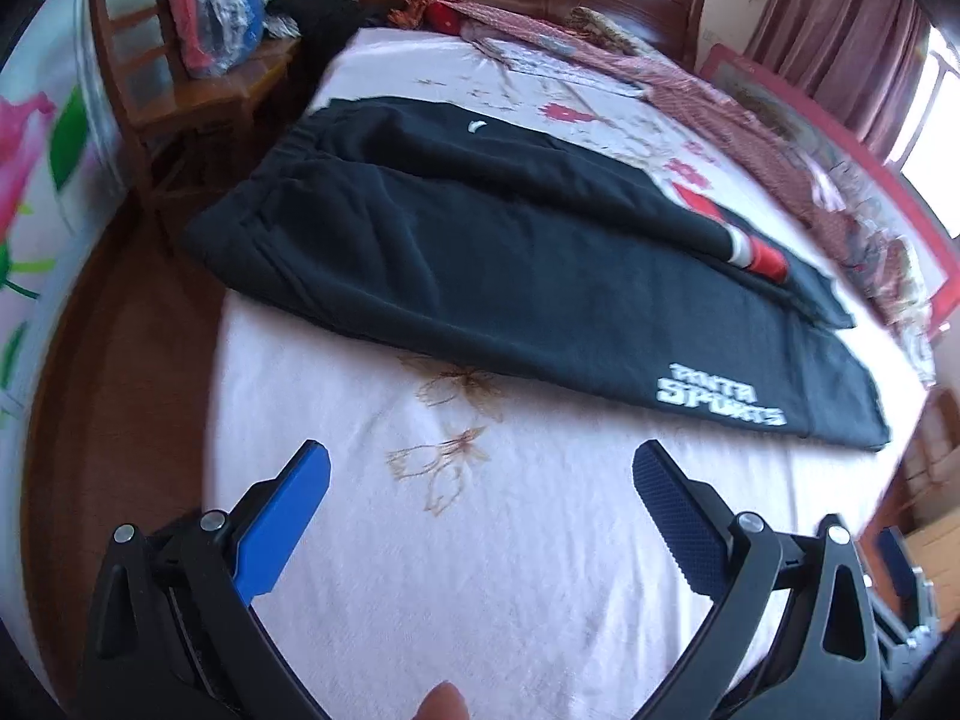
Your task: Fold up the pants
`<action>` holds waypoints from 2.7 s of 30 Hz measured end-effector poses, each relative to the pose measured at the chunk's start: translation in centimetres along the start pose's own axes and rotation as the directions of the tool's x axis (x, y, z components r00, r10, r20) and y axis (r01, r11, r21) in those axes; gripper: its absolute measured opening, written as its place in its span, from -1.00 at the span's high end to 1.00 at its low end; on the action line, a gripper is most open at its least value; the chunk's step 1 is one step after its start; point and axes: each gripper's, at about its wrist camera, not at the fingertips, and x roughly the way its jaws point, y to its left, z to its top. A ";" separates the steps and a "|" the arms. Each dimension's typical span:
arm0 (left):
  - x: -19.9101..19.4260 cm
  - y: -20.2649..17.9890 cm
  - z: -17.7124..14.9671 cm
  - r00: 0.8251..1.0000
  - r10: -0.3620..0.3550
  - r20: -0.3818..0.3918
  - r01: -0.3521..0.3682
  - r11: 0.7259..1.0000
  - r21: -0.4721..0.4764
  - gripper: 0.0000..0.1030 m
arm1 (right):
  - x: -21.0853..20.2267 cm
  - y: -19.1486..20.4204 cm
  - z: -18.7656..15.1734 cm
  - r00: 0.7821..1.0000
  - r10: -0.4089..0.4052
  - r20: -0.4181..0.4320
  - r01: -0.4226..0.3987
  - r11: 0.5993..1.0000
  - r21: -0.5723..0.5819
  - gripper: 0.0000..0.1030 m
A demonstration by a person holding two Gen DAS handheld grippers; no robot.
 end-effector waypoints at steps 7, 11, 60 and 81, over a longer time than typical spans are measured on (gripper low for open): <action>4.6 9.2 3.3 0.852 -0.523 -0.024 0.434 0.730 -0.528 -0.97 | 1.8 -0.2 -0.1 0.998 0.003 -0.057 -0.002 1.000 0.018 -0.94; 7.3 12.8 3.4 0.795 -0.602 0.077 0.457 0.510 -0.728 -0.97 | 2.3 0.1 -0.2 0.997 0.006 -0.073 -0.005 1.000 0.006 -0.94; 8.5 16.1 6.9 0.877 -0.463 0.129 0.393 0.535 -0.748 0.84 | 13.1 -17.2 3.8 0.859 0.511 -0.040 -0.284 0.538 0.794 -0.94; 7.3 14.5 7.1 0.892 -0.422 0.161 0.409 0.603 -0.685 0.86 | 16.5 -17.0 6.2 0.894 0.446 -0.049 -0.255 0.595 0.763 0.90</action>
